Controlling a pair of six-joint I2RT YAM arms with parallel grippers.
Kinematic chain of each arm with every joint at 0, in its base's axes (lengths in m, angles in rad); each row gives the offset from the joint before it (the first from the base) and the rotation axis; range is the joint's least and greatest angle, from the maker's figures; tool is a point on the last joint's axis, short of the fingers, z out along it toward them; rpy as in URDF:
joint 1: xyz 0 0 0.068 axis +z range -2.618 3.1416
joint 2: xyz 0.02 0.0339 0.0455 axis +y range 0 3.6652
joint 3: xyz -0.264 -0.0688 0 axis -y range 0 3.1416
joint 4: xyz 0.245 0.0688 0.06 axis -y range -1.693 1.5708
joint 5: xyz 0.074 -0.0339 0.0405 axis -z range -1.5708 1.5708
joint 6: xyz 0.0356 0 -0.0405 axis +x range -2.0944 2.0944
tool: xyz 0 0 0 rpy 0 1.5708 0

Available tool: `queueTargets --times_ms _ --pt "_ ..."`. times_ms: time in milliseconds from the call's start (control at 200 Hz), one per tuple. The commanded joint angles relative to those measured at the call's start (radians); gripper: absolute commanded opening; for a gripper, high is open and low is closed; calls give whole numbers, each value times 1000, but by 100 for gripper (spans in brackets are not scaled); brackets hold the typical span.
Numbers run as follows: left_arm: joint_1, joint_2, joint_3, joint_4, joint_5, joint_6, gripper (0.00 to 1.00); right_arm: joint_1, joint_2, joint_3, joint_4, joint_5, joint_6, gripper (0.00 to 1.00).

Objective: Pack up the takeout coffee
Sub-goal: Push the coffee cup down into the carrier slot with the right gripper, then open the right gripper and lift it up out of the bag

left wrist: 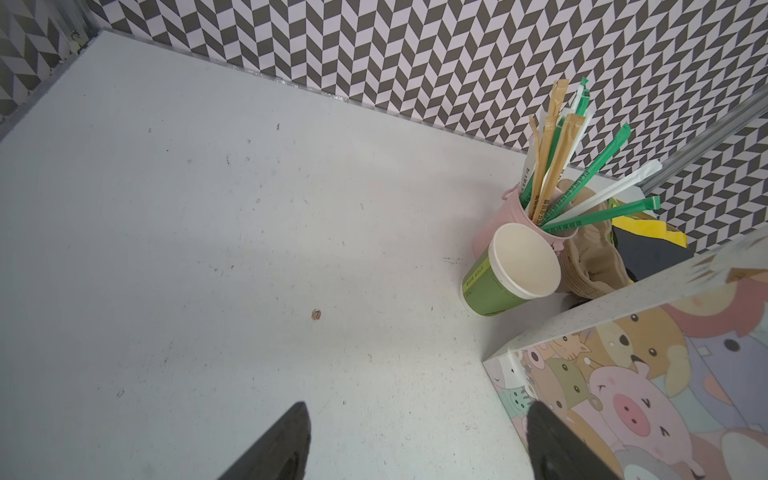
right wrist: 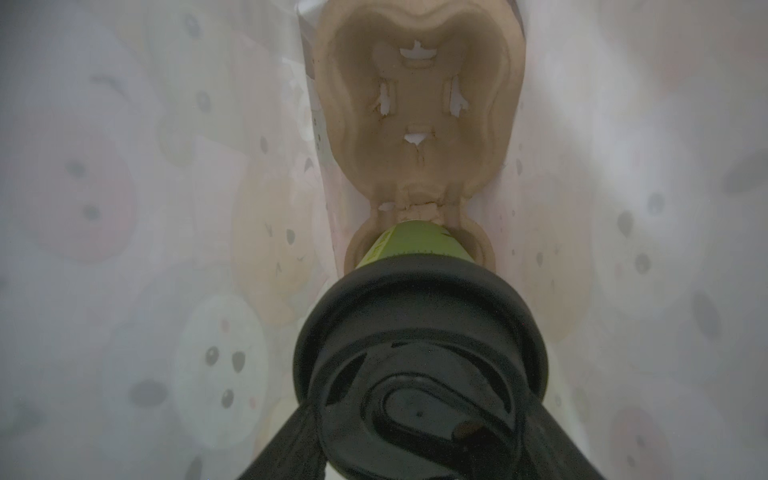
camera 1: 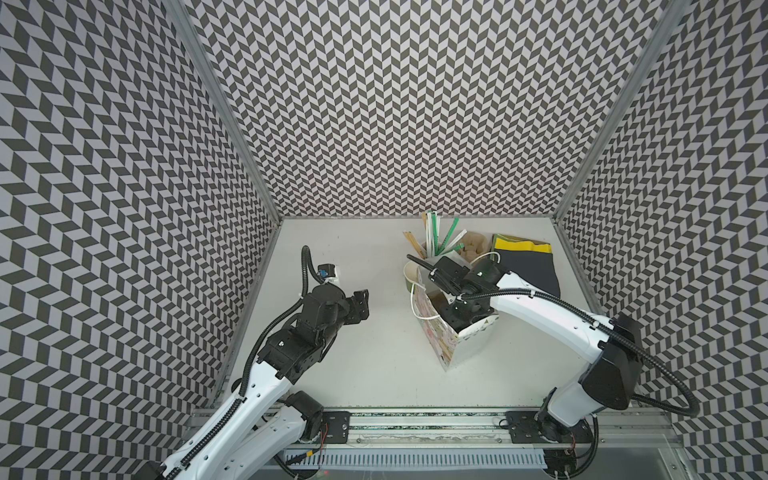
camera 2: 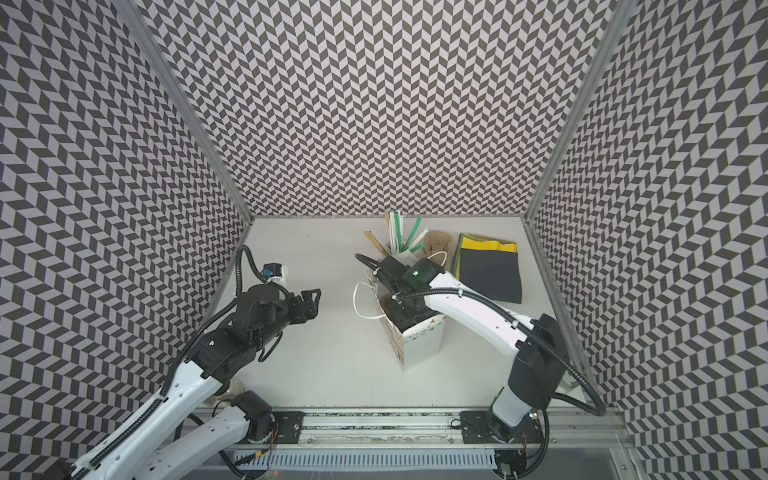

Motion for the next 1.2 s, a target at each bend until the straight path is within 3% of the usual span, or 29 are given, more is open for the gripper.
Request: queueTargets --times_ms 0,621,676,801,1192 --pt "-6 -13 -5 0 -19 4 82 3 56 -58 -46 15 10 0" --pt "-6 -16 -6 2 -18 5 82 11 43 -32 -44 19 11 0" --pt "-6 -15 -6 2 -17 7 82 11 38 -28 -44 17 10 14" --pt "-6 -12 -6 2 -16 6 82 10 25 -8 -44 26 8 31" --pt "-6 1 -5 1 -18 6 82 4 -15 65 -44 58 1 67"
